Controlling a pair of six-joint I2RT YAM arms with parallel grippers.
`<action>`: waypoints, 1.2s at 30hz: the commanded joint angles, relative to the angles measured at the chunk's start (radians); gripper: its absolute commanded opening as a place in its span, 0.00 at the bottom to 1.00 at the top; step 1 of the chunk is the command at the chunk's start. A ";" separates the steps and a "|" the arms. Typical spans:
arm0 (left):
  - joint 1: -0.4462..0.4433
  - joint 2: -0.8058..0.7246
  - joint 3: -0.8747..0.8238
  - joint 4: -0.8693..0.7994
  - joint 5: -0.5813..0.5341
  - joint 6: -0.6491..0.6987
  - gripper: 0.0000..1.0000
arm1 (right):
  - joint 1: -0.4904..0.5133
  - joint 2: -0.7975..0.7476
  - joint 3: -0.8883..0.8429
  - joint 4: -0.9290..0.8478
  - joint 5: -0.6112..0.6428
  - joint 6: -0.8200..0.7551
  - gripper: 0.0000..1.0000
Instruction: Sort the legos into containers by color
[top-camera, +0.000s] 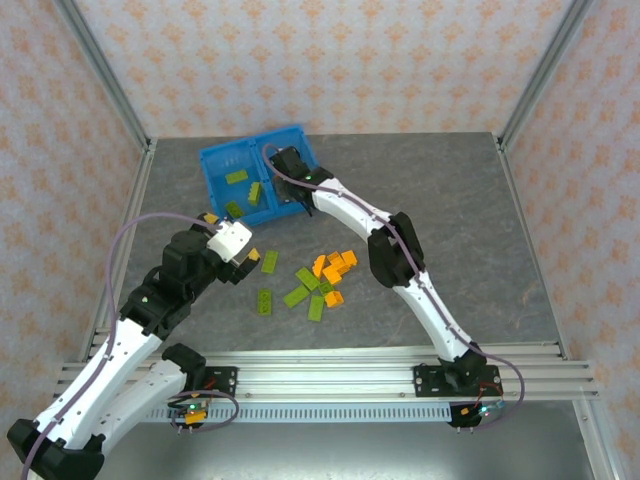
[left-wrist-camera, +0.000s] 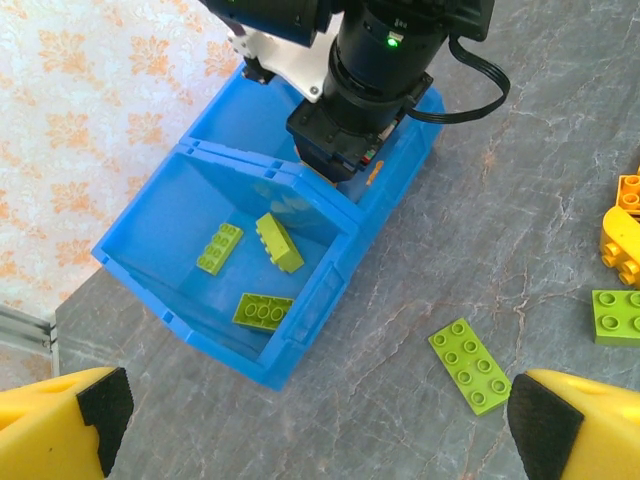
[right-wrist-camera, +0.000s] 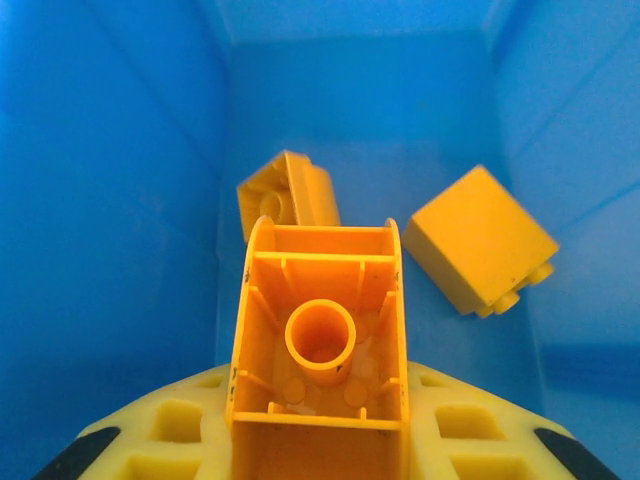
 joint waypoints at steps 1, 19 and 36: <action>-0.005 -0.011 -0.008 0.005 -0.035 0.009 1.00 | -0.003 -0.014 0.055 -0.053 -0.007 0.012 0.34; 0.011 0.095 0.024 0.027 -0.162 -0.147 1.00 | -0.004 -0.507 -0.332 -0.030 -0.104 -0.019 0.49; 0.012 0.615 0.242 -0.286 0.124 -0.845 0.86 | 0.108 -1.253 -1.247 0.052 -0.494 0.138 0.61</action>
